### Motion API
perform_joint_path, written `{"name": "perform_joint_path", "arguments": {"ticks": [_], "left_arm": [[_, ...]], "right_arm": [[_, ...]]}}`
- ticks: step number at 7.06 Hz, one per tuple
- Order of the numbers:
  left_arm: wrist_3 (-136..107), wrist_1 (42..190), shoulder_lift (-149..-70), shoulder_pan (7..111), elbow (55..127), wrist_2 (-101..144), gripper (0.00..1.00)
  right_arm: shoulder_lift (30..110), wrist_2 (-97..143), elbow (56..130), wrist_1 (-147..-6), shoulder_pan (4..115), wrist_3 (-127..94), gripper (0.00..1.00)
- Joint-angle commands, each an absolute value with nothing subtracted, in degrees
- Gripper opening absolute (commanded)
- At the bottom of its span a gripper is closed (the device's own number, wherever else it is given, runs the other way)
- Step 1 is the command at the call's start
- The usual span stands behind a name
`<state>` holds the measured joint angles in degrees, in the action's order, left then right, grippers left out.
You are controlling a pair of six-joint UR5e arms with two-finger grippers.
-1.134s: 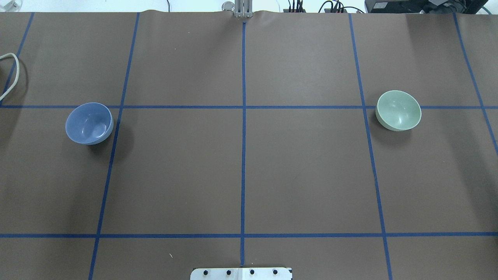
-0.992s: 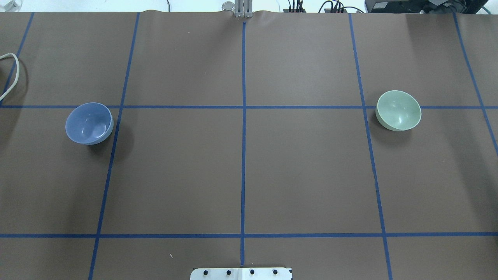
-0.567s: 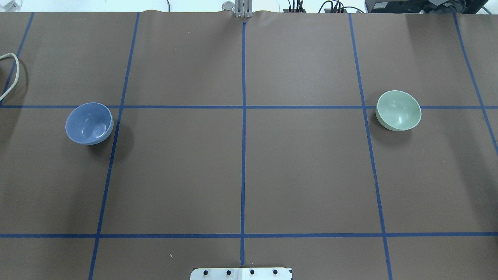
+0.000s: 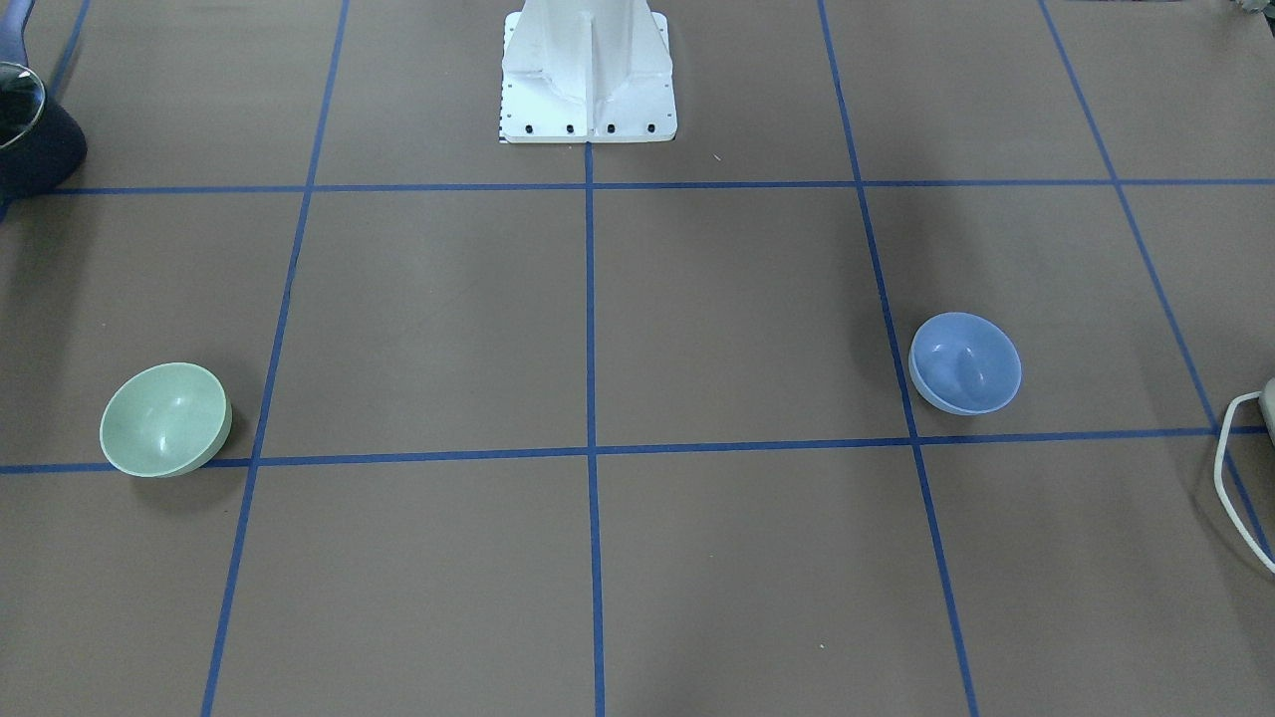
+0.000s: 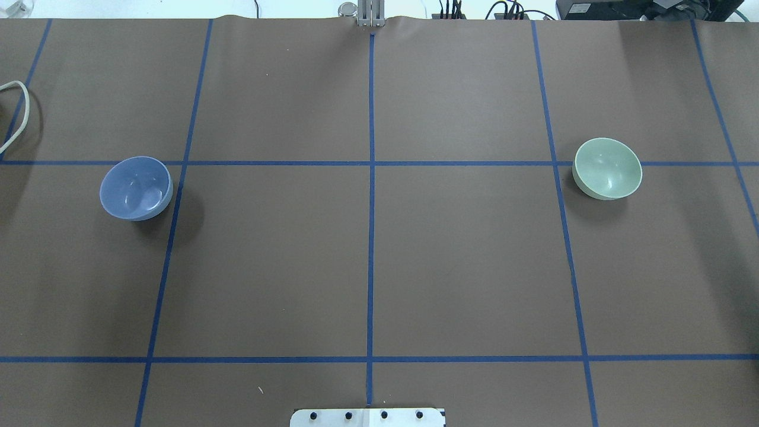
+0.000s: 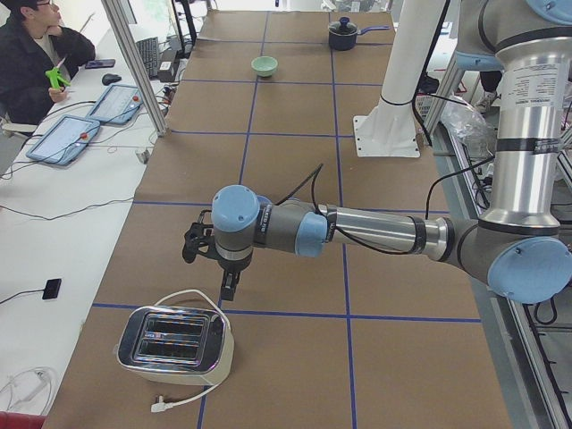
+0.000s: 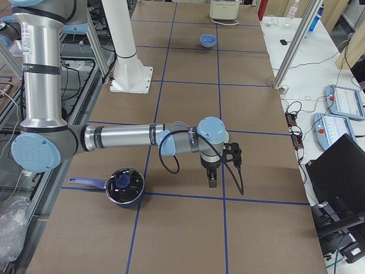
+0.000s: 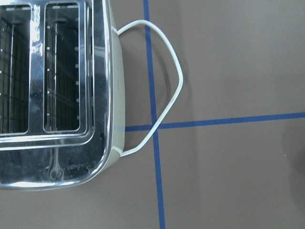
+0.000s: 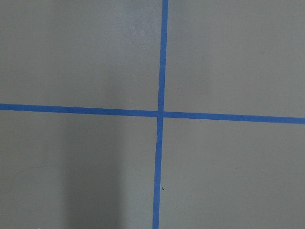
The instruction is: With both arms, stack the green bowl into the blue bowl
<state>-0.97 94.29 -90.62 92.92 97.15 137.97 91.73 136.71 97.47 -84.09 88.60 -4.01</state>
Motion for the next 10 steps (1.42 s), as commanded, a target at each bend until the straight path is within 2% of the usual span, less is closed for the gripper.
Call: {"name": "perform_joint_path", "arguments": {"ticks": [1, 2, 3, 5, 8, 10], "left_arm": [[-3.4, 95.0, -91.9, 92.9, 96.8, 143.3, 0.99], [-3.0, 96.7, -91.2, 92.9, 97.3, 144.7, 0.99], [-4.3, 101.6, -91.2, 92.7, 97.6, 144.7, 0.99], [-6.5, 101.5, -93.5, 86.4, 97.2, 144.1, 0.99], [-24.5, 102.4, -95.4, 72.0, 98.3, 133.4, 0.99], [-32.6, 108.7, -96.1, 63.4, 97.8, 130.3, 0.98]], "right_arm": [[89.8, 141.7, 97.8, -83.1, 88.6, -4.1, 1.00], [86.0, 140.3, 97.0, -83.3, 84.3, -4.0, 1.00], [85.1, 137.9, 97.2, -83.0, 83.1, -4.4, 1.00], [84.2, 135.4, 97.6, -82.9, 81.7, -7.6, 1.00], [83.6, 133.2, 98.9, -82.9, 79.5, -7.8, 1.00], [83.7, 133.3, 98.9, -82.9, 79.4, -7.8, 1.00]]}}
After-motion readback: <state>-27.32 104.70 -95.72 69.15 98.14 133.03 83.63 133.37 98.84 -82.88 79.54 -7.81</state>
